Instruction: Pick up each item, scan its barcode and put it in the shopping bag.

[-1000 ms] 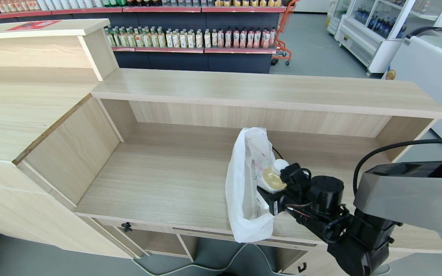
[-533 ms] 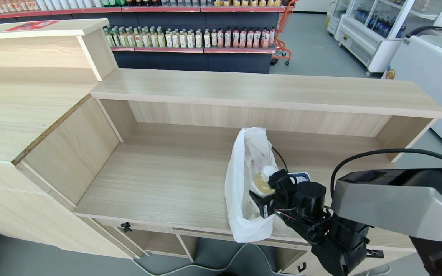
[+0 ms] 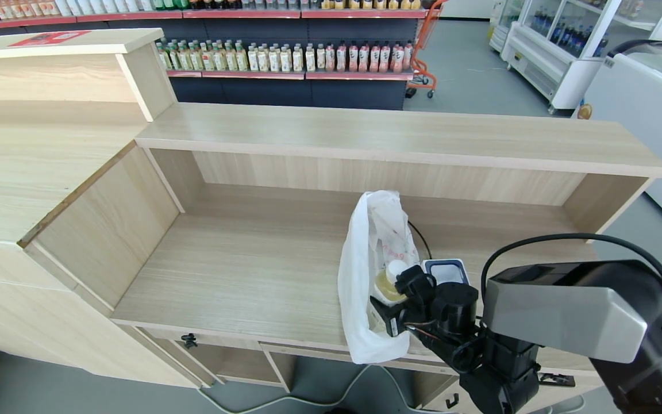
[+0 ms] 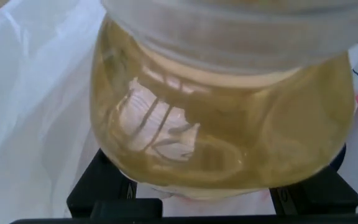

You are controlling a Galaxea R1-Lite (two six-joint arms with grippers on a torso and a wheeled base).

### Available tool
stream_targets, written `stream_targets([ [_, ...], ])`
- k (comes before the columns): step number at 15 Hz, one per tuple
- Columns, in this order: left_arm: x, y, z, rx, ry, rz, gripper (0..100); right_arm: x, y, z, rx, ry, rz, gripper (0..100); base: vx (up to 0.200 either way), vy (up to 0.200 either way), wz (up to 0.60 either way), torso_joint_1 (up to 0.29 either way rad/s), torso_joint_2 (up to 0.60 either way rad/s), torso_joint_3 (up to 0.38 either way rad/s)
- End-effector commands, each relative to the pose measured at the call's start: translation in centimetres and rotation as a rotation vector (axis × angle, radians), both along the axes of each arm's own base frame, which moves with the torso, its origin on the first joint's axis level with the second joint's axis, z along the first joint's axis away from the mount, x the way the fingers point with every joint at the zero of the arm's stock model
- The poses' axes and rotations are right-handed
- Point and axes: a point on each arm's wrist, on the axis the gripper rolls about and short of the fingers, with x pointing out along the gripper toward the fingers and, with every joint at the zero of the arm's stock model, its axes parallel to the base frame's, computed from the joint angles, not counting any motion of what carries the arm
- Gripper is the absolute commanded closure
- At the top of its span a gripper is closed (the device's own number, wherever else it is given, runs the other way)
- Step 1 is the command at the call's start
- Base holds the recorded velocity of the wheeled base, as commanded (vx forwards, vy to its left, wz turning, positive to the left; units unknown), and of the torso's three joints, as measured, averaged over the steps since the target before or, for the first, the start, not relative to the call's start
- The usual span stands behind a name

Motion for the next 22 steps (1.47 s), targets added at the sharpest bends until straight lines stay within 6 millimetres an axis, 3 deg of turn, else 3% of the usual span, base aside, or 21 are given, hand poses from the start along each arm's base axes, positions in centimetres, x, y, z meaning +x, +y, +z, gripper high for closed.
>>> stream_targets([
  [1,0.0,0.0,0.0,0.0,0.001,0.0,100,-0.1,-0.1,-0.6,-0.011,0.018,0.0,0,0.0,0.0,0.0,0.0,0.0,0.0],
  [5,0.0,0.0,0.0,0.0,0.0,0.0,100,-0.1,0.1,0.6,0.006,-0.006,0.002,0,0.0,0.0,0.0,0.0,0.0,0.0],
  [8,0.0,0.0,0.0,0.0,0.0,0.0,100,-1.0,0.5,6.5,0.092,-0.09,0.022,0,0.0,0.0,0.0,0.0,0.0,0.0],
  [10,0.0,0.0,0.0,0.0,0.0,0.0,100,-1.2,-0.1,9.2,0.139,-0.091,0.007,0,0.0,0.0,0.0,0.0,0.0,0.0],
  [11,0.0,0.0,0.0,0.0,-0.002,0.0,100,-1.7,-0.9,11.6,0.179,-0.067,-0.012,0,0.0,0.0,0.0,0.0,0.0,0.0],
  [15,0.0,0.0,0.0,0.0,0.0,0.0,100,-3.4,-4.3,15.8,0.244,-0.067,-0.097,0,0.0,0.0,0.0,0.0,0.0,0.0],
  [18,0.0,0.0,0.0,0.0,0.0,0.0,100,-8.4,-8.8,22.0,0.253,-0.101,-0.18,0,0.0,0.0,0.0,0.0,0.0,0.0],
  [20,0.0,0.0,0.0,0.0,0.001,0.0,100,-10.3,-11.0,23.2,0.22,-0.058,-0.24,0,0.0,0.0,0.0,0.0,0.0,0.0],
  [22,0.0,0.0,0.0,0.0,0.001,0.0,100,-12.1,-13.5,22.3,0.184,-0.003,-0.33,0,0.0,0.0,0.0,0.0,0.0,0.0],
])
